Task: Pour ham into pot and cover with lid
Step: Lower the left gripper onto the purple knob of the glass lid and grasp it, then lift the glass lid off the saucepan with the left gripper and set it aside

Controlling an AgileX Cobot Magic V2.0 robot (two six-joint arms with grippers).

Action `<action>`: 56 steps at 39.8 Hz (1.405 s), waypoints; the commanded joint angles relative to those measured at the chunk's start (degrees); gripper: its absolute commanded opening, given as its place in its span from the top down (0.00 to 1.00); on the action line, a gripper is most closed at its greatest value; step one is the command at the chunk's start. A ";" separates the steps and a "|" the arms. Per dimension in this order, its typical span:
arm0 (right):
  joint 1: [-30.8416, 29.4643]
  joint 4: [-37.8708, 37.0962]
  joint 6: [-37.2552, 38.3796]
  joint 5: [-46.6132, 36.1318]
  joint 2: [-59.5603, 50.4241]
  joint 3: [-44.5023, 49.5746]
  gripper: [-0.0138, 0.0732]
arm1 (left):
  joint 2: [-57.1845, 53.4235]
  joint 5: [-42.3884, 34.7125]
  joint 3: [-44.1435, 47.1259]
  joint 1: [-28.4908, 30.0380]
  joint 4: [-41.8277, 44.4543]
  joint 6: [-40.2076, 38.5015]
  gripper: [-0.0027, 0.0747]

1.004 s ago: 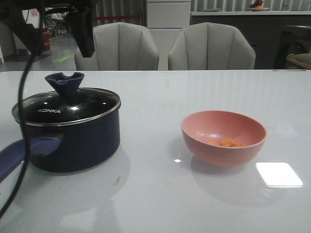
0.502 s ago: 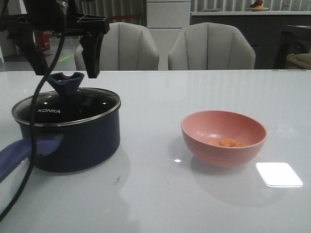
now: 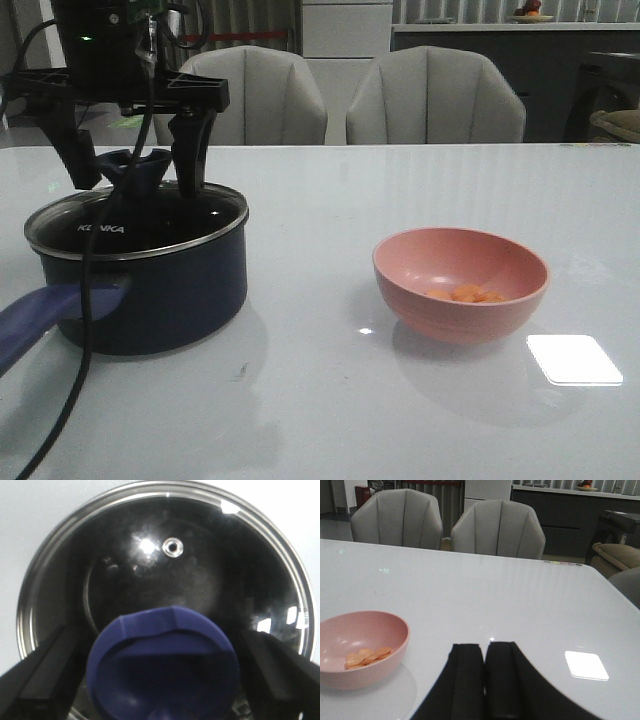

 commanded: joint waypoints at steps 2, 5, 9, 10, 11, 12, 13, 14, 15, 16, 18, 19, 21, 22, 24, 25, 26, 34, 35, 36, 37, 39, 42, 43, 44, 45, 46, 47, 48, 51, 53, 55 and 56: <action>-0.42 -0.80 0.03 -4.71 -1.16 -0.27 0.68 | -2.94 -0.69 -1.85 -0.35 0.29 -0.59 0.39; -0.42 -0.80 0.03 -4.71 -1.16 -0.27 0.68 | -2.94 -0.69 -1.85 -0.35 0.29 -0.59 0.52; -0.42 -0.80 0.03 -4.71 -1.16 -0.27 0.68 | -2.94 -0.58 -1.85 -0.35 0.29 -0.59 0.64; -0.42 -0.80 0.03 -4.71 -1.16 -0.27 0.68 | -2.94 -0.58 -1.85 -0.35 0.29 -0.59 0.65; -0.42 -0.80 0.03 -4.71 -1.16 -0.27 0.68 | -2.94 -0.45 -1.85 -0.35 0.29 -0.59 0.67; -0.42 -0.80 0.03 -4.71 -1.16 -0.27 0.68 | -2.94 -0.45 -1.85 -0.35 0.29 -0.59 0.68; -0.42 -0.80 0.03 -4.71 -1.16 -0.27 0.68 | -2.94 -0.45 -1.85 -0.35 0.29 -0.59 0.68; -0.42 -0.80 0.03 -4.71 -1.16 -0.27 0.68 | -2.94 -0.45 -1.85 -0.35 0.29 -0.59 0.68; -0.42 -0.80 0.03 -4.71 -1.16 -0.27 0.68 | -2.94 -0.45 -1.85 -0.35 0.29 -0.59 0.68; -0.42 -0.80 0.03 -4.71 -1.16 -0.27 0.68 | -2.94 -0.36 -1.97 -0.35 0.29 -0.59 0.68; -0.42 -0.80 0.03 -4.71 -1.16 -0.27 0.68 | -3.05 -0.05 -2.27 -0.35 0.29 -0.59 0.68; -0.42 -0.80 0.03 -4.71 -1.16 -0.27 0.68 | -3.05 0.23 -2.42 -0.35 0.29 -0.59 0.68; -0.42 -0.80 0.03 -4.71 -1.16 -0.27 0.68 | -3.05 1.26 -3.25 -0.35 0.29 -0.59 0.68; -0.42 -0.80 0.03 -4.71 -1.16 -0.27 0.68 | -3.05 1.94 -3.64 -0.35 0.29 -0.59 0.68; -0.42 -0.80 0.03 -4.71 -1.16 -0.27 0.68 | -3.05 3.13 -4.88 -0.35 0.29 -0.59 0.68; -0.42 -0.80 0.03 -4.71 -1.16 -0.27 0.68 | -3.05 3.67 -5.38 -0.35 0.29 -0.59 0.68; -0.42 -0.80 0.03 -4.71 -1.16 -0.27 0.68 | -3.05 4.05 -6.02 -0.35 0.29 -0.59 0.68; -0.42 -0.80 0.03 -4.71 -1.16 -0.27 0.68 | -6.20 3.04 -6.83 -0.35 -0.13 0.42 0.68; -0.42 -0.80 0.03 -4.71 -1.16 -0.27 0.68 | -6.50 3.04 -6.83 -0.13 0.02 0.81 0.68; -0.42 -0.80 0.03 -4.71 -1.16 -0.27 0.68 | -6.92 3.17 -6.83 0.22 0.02 1.63 0.68; -0.42 -0.80 0.03 -4.71 -1.16 -0.27 0.68 | -7.24 3.51 -6.83 0.53 0.15 2.18 0.68; -0.42 -0.80 0.03 -4.71 -1.16 -0.27 0.68 | -7.75 4.08 -6.83 1.58 0.28 3.40 0.68; -0.42 -0.80 0.03 -4.71 -1.16 -0.27 0.68 | -9.48 4.08 -5.44 3.74 0.32 4.15 0.68; -0.42 -0.80 0.03 -4.71 -1.16 -0.27 0.68 | -9.88 4.08 -5.00 4.45 0.42 4.15 0.68; -0.42 -0.80 0.03 -4.71 -1.16 -0.27 0.68 | -10.37 4.08 -4.62 5.16 0.42 4.56 0.68; -0.42 -0.80 0.03 -4.71 -1.16 -0.27 0.68 | -10.96 4.08 -4.01 6.23 0.42 4.68 0.68; -0.42 -0.80 0.03 -4.71 -1.16 -0.27 0.68 | -11.70 4.08 -3.56 7.34 0.42 5.19 0.68; -0.42 -0.80 0.03 -4.71 -1.16 -0.27 0.68 | -12.20 4.08 -2.78 8.21 0.42 5.69 0.68; -0.42 -0.80 0.03 -4.71 -1.16 -0.27 0.68 | -13.01 4.08 -1.93 9.39 0.42 6.13 0.68; -0.42 -0.80 0.03 -4.71 -1.16 -0.27 0.68 | -14.98 3.13 0.81 12.72 0.42 7.53 0.68; -0.42 -0.80 0.03 -4.71 -1.16 -0.27 0.68 | -16.46 2.22 3.11 15.13 0.42 7.66 0.68; -0.42 -0.80 0.03 -4.71 -1.16 -0.27 0.68 | -17.96 0.81 5.83 17.57 0.29 7.90 0.68; -0.42 -0.80 0.03 -4.71 -1.16 -0.27 0.68 | -18.79 -0.17 7.08 19.00 0.11 8.11 0.68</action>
